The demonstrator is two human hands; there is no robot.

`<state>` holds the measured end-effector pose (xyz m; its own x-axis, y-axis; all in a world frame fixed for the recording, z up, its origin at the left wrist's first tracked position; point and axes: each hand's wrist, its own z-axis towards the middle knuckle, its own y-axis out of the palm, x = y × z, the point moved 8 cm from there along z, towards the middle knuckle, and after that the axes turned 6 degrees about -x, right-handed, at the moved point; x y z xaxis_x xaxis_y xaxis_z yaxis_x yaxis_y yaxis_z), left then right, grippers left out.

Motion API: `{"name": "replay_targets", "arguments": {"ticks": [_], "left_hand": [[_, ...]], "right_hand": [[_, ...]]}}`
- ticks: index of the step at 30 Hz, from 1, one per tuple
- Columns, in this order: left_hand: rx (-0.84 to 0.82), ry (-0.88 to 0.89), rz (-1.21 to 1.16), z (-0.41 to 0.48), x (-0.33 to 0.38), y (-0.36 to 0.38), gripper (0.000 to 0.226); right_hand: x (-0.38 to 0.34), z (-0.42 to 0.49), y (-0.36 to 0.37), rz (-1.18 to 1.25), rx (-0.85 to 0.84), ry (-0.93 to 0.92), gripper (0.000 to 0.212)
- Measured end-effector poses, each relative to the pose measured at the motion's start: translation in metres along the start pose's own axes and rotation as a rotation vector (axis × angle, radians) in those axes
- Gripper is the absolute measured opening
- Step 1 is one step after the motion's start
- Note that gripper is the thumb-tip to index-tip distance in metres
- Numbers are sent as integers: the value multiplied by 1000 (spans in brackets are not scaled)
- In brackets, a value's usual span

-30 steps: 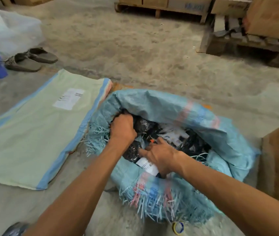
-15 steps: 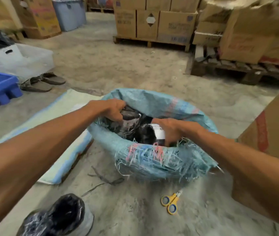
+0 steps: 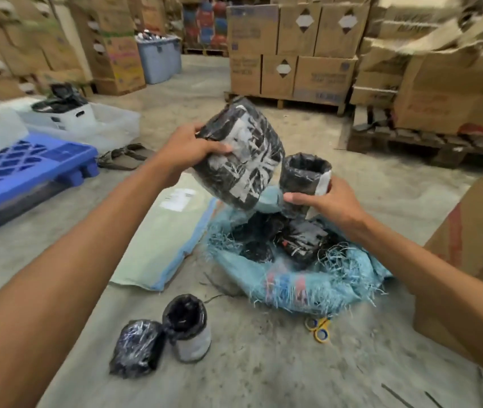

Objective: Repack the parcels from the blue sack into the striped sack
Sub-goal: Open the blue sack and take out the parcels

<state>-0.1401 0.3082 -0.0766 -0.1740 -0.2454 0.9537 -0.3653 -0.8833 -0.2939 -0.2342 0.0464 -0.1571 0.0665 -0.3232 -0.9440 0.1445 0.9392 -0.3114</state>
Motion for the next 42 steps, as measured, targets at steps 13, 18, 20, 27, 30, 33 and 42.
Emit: {"name": "replay_targets", "arguments": {"ticks": [13,18,20,27,30,33,42], "left_hand": [[530,-439,-565,-244,-243,-102,15],[533,-526,-676,-284,-289,-95,11],[521,-553,-667,-296,-304,-94,11],[545,-670,-687,-353,-353,-86,12],[604,-717,-765,-378,-373,-83,15],[671,-749,-800,-394,-392,-86,39],[796,-806,-560,-408,-416,-112,25]], "right_hand": [[49,-180,201,-58,-325,-137,87],[98,-225,225,-106,-356,-72,87],[110,-229,227,-139,-352,-58,87],[140,-226,256,-161,-322,-6,90],[152,-229,274,-158,-311,25,91],[163,-233,283,-154,-290,47,93],[164,-224,291,-149,-272,80,94]]}}
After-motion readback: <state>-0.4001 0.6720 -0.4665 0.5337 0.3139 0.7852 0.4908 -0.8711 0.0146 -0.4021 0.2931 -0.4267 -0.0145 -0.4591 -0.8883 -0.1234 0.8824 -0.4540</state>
